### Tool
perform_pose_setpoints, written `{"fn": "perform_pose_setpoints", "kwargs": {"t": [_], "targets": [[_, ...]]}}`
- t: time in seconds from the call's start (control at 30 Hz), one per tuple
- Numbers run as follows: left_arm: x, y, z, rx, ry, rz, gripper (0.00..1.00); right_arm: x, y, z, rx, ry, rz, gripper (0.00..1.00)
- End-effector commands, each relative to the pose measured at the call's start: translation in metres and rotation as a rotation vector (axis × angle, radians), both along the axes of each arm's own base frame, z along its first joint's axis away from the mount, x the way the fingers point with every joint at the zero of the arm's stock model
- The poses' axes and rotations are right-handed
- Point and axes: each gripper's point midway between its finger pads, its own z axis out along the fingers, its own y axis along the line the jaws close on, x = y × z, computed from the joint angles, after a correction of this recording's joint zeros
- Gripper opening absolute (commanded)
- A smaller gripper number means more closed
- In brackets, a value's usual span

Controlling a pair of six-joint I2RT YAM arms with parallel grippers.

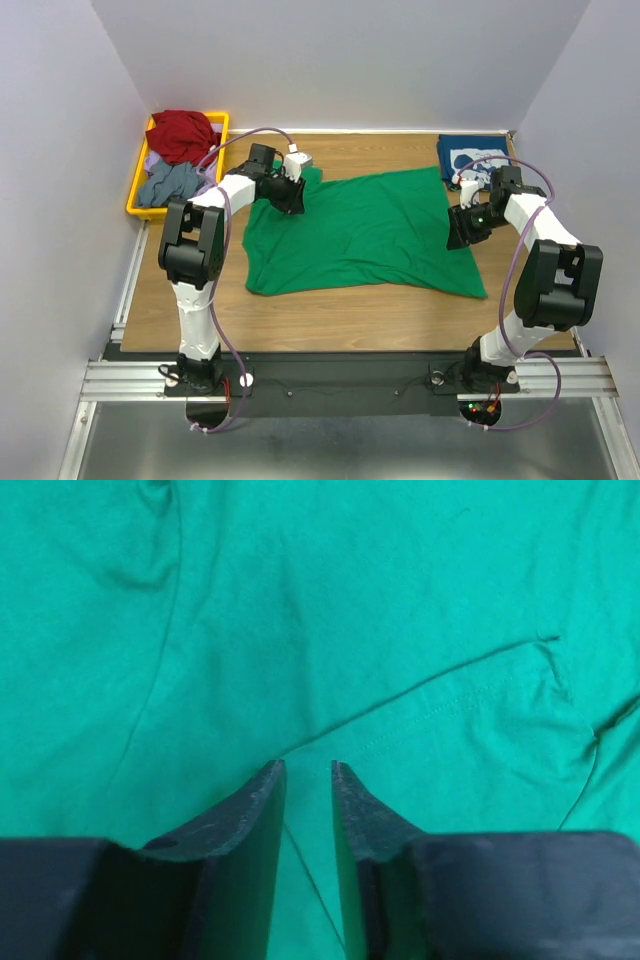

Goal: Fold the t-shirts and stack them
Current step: Flatten the tshirt out

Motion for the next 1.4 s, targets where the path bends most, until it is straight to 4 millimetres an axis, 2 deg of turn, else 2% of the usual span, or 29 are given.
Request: {"fn": "perform_pose_setpoints", "kwargs": {"t": [0.0,0.27,0.9,1.1,1.2,1.27,1.3,1.37], "targets": [[0.018,-0.005,0.018,-0.004,-0.065,0.004,0.39,0.009,-0.003,0.012,-0.009,-0.06,-0.014,0.45],[0.018,-0.002,0.003,0.022,-0.032,0.015,0.45,0.009,-0.003,0.011,-0.014,-0.063,-0.008,0.45],[0.012,-0.005,-0.009,0.025,0.014,-0.005,0.4,0.01,-0.005,0.011,-0.028,-0.07,-0.003,0.45],[0.013,-0.008,-0.003,0.014,0.006,-0.021,0.24,0.009,-0.006,0.011,-0.032,-0.068,-0.003,0.45],[0.011,-0.012,0.01,-0.004,-0.016,-0.034,0.15,0.009,-0.005,0.011,-0.028,-0.07,-0.002,0.45],[0.007,-0.016,0.027,-0.023,-0.04,-0.048,0.08,0.009,-0.006,0.011,-0.031,-0.07,-0.003,0.45],[0.007,-0.016,0.027,-0.023,-0.041,-0.048,0.08,0.009,-0.006,0.011,-0.031,-0.07,-0.003,0.45],[0.0,-0.017,0.039,-0.034,-0.053,-0.065,0.04,0.01,-0.006,0.013,-0.034,-0.078,-0.002,0.45]]}}
